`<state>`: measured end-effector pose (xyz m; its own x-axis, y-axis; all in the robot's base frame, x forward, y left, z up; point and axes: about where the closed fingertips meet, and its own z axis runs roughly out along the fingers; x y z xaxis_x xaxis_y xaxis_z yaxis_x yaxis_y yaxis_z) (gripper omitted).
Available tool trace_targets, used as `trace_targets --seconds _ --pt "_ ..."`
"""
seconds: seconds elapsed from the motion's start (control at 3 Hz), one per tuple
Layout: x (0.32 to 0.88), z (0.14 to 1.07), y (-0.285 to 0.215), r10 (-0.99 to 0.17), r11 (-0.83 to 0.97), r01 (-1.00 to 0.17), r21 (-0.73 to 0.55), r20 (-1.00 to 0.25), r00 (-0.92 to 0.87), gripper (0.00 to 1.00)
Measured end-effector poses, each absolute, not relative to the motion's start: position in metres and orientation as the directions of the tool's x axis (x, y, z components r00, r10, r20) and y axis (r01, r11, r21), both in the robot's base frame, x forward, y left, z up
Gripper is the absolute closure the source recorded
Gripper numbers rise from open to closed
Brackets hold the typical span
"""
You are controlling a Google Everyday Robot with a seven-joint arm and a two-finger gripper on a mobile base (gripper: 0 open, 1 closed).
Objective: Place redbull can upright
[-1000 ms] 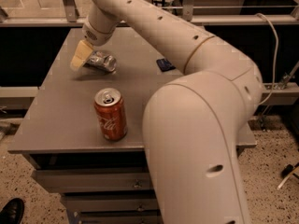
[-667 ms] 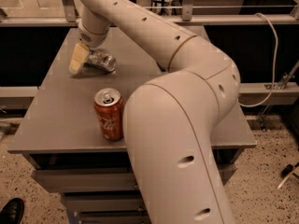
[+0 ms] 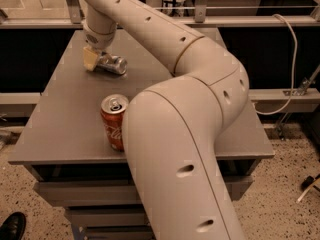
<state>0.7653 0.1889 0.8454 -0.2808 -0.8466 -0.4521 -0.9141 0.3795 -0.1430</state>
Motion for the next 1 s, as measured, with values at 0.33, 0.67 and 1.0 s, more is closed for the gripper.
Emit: trace_targets --seconds 0.33,0.67,1.0 --pt "0.765 0.867 0.182 -0.840 0.379 -0.910 -0.169 -0.476 -0.261 0.72" --pt "0.754 0.922 0.154 -0.772 0.384 -0.897 -0.217 -0.609 -0.184 1.00" --pt "0.743 0.955 0.125 -0.680 0.407 -0.878 -0.252 -0.725 -0.108 1.00"
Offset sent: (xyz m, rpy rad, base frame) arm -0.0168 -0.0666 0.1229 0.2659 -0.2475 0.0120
